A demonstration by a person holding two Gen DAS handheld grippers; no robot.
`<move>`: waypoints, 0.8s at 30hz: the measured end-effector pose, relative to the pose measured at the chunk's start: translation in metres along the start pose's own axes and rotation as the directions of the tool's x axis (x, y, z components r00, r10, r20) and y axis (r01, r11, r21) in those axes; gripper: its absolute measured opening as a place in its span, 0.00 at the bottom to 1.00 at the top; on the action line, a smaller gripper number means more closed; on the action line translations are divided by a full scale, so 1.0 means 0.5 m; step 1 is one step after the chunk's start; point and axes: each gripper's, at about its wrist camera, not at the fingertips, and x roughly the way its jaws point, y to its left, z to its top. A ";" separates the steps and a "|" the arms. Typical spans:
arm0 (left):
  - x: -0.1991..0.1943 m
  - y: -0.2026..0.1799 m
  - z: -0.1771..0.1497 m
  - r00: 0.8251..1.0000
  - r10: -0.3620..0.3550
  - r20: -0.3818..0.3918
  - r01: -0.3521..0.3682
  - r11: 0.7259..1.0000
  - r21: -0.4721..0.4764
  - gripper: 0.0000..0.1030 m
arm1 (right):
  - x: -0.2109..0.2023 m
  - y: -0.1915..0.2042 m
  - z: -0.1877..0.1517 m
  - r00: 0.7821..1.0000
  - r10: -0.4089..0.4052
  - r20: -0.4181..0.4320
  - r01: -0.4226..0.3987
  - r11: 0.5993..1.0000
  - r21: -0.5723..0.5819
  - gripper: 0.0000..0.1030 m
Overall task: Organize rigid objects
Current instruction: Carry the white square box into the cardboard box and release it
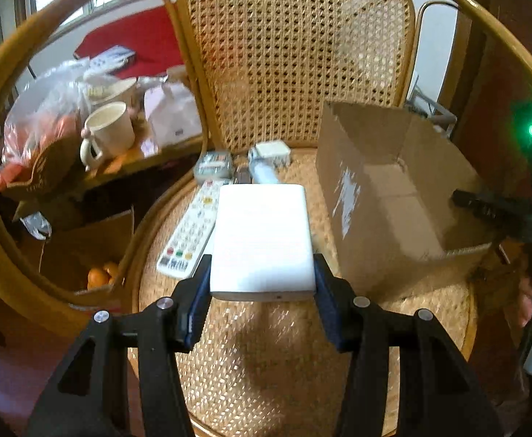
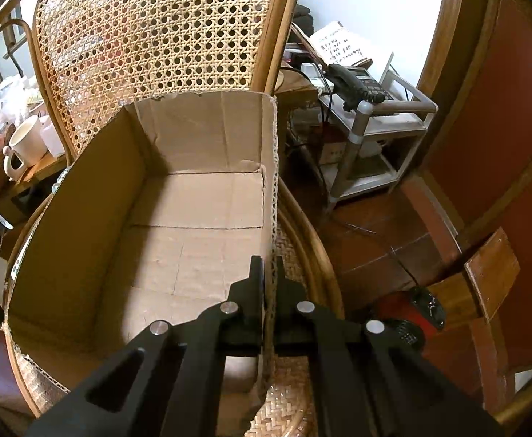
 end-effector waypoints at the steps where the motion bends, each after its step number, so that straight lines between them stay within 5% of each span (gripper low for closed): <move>1: -0.004 -0.004 0.007 1.000 -0.006 0.010 0.006 1.000 0.002 0.49 | 0.000 0.000 0.000 1.000 -0.001 0.001 0.001 1.000 -0.002 0.05; 8: -0.036 -0.064 0.063 0.993 -0.024 0.114 0.013 0.995 0.097 0.49 | -0.001 -0.001 0.000 1.000 0.002 0.003 -0.002 1.000 0.006 0.05; 24: 0.061 -0.207 0.158 0.987 -0.128 0.094 0.090 0.937 0.338 0.49 | 0.016 -0.007 0.004 1.000 0.013 -0.020 -0.012 1.000 0.029 0.05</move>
